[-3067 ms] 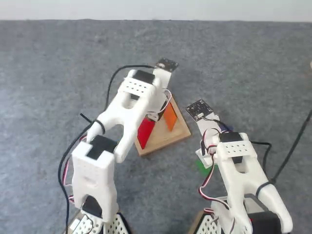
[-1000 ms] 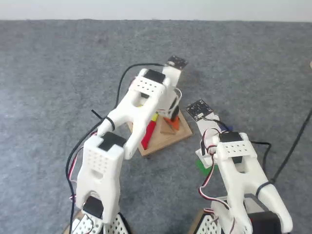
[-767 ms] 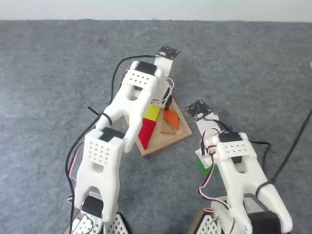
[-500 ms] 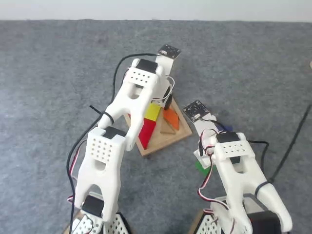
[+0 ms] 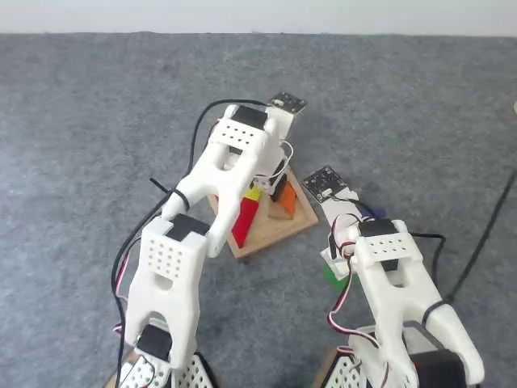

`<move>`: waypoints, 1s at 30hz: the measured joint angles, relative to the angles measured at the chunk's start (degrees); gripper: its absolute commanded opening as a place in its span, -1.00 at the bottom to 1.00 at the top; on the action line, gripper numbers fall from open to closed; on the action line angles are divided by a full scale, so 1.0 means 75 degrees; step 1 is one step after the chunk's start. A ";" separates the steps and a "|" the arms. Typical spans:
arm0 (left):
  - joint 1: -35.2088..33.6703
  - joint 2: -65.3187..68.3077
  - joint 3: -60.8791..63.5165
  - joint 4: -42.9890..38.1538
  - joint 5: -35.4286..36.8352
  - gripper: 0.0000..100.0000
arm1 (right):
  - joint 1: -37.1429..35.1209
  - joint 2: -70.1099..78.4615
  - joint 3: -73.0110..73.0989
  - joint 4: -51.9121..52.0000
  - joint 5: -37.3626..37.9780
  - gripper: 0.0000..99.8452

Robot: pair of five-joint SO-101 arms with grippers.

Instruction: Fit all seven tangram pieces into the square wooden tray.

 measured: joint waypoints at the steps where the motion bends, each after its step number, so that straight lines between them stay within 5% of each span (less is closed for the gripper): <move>1: 0.0000 0.0000 0.0000 -0.0094 0.0000 -0.65 | 0.0000 0.0000 0.0000 0.0000 0.0000 -0.84; 11: -0.0586 0.1184 -0.1664 -0.0152 0.0035 -0.65 | -0.0012 0.0000 0.0000 0.0000 0.0000 -0.84; 21: -0.0563 0.1453 -0.4642 0.1559 0.0000 -0.65 | -0.0012 0.0000 0.0000 0.0000 0.0000 -0.84; 30: -0.0551 -0.1629 -0.2180 0.1618 -0.0094 -0.65 | -0.0023 -0.0199 0.0082 0.0000 0.0000 -0.85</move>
